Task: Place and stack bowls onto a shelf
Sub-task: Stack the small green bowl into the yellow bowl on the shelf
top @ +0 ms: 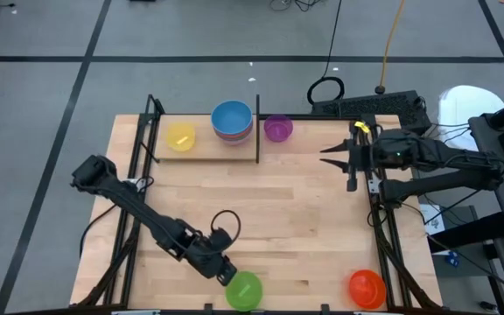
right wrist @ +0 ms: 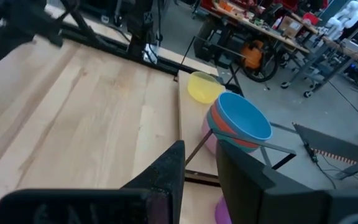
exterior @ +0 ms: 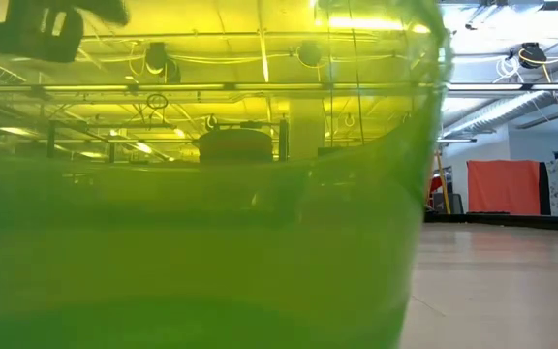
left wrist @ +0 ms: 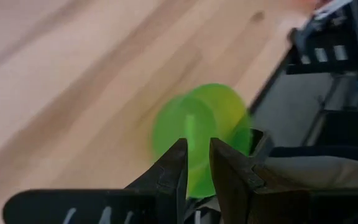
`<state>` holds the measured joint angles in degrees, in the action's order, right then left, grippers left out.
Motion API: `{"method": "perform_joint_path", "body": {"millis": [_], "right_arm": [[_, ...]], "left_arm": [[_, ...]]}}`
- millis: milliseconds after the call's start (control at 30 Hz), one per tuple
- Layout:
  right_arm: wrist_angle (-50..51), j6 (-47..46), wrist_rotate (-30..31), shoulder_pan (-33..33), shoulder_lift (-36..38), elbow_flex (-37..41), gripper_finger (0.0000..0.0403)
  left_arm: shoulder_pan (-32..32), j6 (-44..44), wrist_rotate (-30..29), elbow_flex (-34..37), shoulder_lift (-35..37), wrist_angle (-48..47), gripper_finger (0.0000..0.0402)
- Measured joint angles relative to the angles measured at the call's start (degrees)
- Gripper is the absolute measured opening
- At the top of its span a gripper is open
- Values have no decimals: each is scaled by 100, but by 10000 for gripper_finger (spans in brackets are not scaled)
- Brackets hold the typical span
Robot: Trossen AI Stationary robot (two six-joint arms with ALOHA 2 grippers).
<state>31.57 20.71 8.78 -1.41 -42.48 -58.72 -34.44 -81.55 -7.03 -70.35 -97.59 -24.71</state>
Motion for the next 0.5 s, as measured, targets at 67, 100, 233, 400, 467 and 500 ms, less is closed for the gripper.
{"method": "perform_joint_path", "body": {"millis": [67, 100, 233, 400, 467, 500], "right_arm": [[1, -35, 0, 0, 9, -2, 86], [2, -41, 0, 0, 9, -2, 86], [0, -46, 0, 0, 2, -2, 86], [-2, -25, 0, 0, 7, -2, 86], [-2, -22, 0, 0, 4, -2, 86], [-3, -26, 0, 0, 6, -2, 86]], "left_arm": [[0, 24, 81, -2, -114, 252, 72], [0, 60, 107, -2, -167, 271, 72], [1, 311, 364, -2, -316, 292, 72], [21, 385, 394, -2, -351, 100, 72], [28, 385, 347, -2, -351, -4, 72], [28, 388, 329, 0, -351, -13, 72]]}}
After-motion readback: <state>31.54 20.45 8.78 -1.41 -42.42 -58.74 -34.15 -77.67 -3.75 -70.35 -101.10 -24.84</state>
